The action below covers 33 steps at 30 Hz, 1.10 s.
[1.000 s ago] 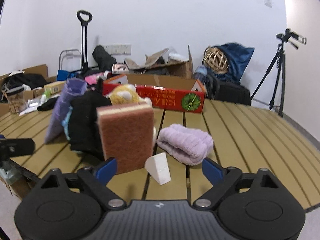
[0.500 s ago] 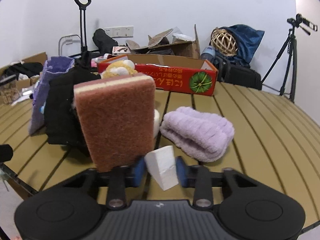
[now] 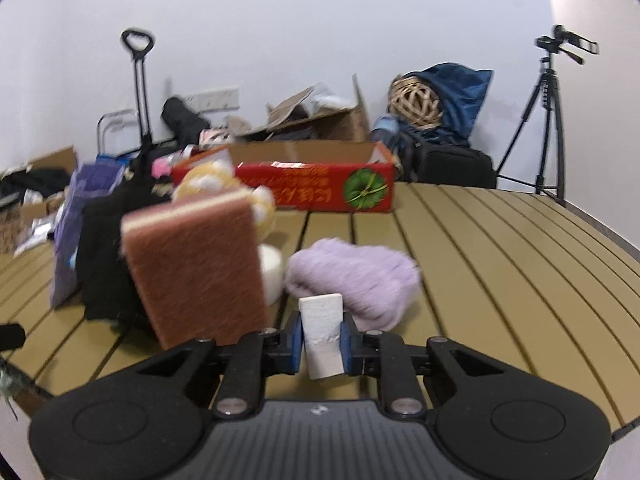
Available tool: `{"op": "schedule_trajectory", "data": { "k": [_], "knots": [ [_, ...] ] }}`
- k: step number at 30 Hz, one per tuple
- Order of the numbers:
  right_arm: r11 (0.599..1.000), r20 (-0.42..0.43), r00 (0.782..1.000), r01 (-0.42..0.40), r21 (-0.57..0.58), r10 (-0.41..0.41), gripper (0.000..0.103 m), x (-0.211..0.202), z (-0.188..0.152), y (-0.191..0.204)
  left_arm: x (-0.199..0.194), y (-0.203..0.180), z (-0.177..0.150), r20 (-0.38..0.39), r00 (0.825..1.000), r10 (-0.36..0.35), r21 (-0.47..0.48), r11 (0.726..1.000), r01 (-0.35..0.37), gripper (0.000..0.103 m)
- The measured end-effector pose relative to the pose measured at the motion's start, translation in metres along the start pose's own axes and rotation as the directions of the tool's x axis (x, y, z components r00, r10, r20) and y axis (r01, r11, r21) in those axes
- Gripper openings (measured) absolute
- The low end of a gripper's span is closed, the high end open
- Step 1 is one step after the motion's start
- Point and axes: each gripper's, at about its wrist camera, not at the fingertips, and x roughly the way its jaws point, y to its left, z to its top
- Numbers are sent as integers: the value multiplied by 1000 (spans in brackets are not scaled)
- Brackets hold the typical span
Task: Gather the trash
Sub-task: 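Grasp the purple drawstring pouch with the left gripper while the right gripper holds the foam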
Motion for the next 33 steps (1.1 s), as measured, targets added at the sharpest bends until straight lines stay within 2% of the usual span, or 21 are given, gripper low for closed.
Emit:
{"op": "schedule_trajectory", "data": {
  "k": [11,25,33],
  "knots": [
    [996,67,997,30,80,-35,18,-16,7,-24,13,-23,21,50,998,43,97,994,-47,103],
    [993,79,995,57,107,-65,18,-17,3,-30,63,-35,34,21,994,111,129,985,-112,103],
    [992,79,994,62,106,-71,18,-12,1,-24,76,-42,42,52,991,120,152,980,-127,101]
  ]
}}
